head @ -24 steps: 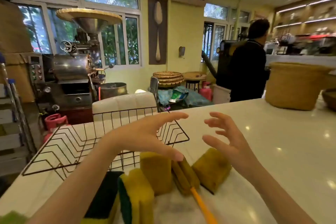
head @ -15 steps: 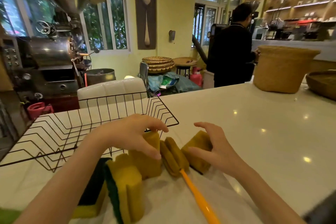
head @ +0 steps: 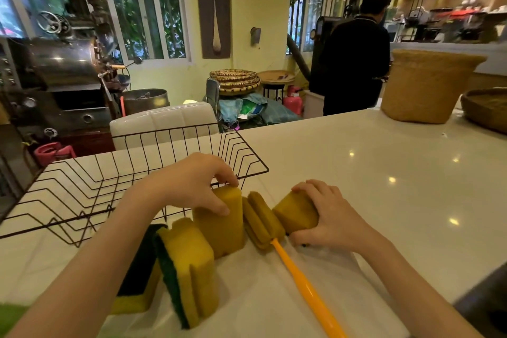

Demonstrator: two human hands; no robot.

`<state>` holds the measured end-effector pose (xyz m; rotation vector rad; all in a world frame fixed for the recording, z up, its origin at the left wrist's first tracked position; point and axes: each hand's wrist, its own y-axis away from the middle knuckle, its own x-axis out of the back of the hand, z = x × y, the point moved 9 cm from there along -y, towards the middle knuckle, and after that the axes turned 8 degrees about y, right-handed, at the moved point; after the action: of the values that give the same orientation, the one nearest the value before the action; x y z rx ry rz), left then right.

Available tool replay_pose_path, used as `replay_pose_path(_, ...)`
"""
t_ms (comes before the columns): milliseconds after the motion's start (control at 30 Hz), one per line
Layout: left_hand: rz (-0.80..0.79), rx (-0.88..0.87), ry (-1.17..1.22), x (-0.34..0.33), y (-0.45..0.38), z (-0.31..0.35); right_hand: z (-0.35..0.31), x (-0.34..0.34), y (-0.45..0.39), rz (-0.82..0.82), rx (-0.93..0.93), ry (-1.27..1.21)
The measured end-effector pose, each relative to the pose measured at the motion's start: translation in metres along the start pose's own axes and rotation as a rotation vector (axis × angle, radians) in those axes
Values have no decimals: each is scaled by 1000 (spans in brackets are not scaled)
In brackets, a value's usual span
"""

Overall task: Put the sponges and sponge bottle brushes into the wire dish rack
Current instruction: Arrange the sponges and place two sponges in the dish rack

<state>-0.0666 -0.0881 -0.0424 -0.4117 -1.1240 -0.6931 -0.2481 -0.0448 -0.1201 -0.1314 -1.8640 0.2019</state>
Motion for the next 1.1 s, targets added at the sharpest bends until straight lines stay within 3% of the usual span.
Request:
replay_pose_path(433,-7,-15,115,1,2,-1,6,14,1,-93,-83,-137)
replay_pose_path(667,-23,-22,100,-2,3,3,28,31,-1,-123,-331,-611)
replay_pose_path(867,3,-6,68,-2,6,11,47,8,3,-372,-609,-552)
replay_pose_path(1000,44,10,-72,-1,16,26,54,3,-4,-325,-684,-378)
replay_pose_path(1100,118,-37,-267,0,29,52,57,10,-13,-248,-632,-215)
